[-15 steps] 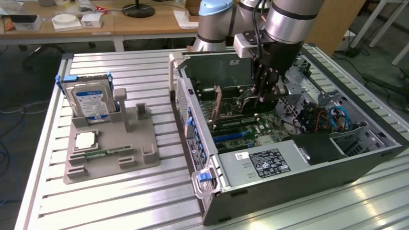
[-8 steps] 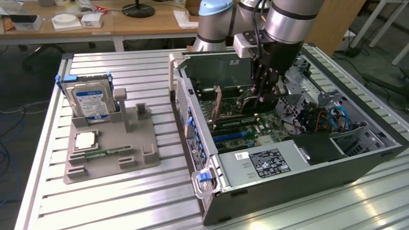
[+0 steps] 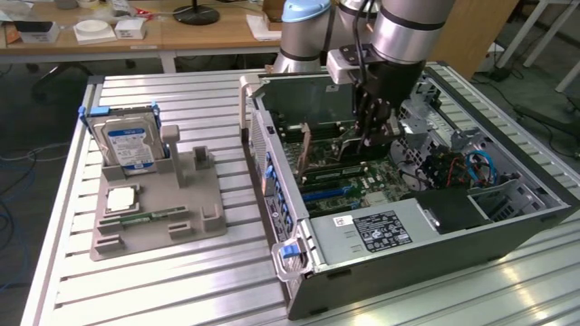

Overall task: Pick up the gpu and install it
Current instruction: 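Insert the gpu into the slot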

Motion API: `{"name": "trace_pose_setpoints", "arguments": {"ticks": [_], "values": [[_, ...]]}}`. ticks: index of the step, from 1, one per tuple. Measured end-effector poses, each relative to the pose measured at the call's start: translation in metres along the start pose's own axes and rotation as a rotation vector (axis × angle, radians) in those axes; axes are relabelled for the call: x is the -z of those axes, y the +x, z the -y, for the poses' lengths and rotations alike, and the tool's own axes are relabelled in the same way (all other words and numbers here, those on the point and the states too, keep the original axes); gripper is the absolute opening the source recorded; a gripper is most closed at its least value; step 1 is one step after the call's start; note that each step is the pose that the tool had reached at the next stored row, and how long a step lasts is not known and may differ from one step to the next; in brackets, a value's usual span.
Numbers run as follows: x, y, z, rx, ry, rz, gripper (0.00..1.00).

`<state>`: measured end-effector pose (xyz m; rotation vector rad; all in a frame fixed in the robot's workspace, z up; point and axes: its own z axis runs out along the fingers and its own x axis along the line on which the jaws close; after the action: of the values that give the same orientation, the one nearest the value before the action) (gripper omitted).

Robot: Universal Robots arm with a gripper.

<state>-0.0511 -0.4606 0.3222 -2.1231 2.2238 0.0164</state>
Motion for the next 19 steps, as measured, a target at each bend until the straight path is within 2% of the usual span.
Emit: {"name": "trace_pose_setpoints", "arguments": {"ticks": [6, 12, 17, 19], "values": [[-0.0108, 0.001, -0.001, 0.0, 0.0, 0.0001, 0.25], [-0.0203, 0.003, -0.0139, 0.011, -0.0006, 0.0004, 0.25], [-0.0292, 0.009, -0.0142, 0.019, -0.001, 0.0009, 0.25], [-0.0321, 0.009, -0.0169, 0.024, -0.0013, 0.001, 0.25]]}}
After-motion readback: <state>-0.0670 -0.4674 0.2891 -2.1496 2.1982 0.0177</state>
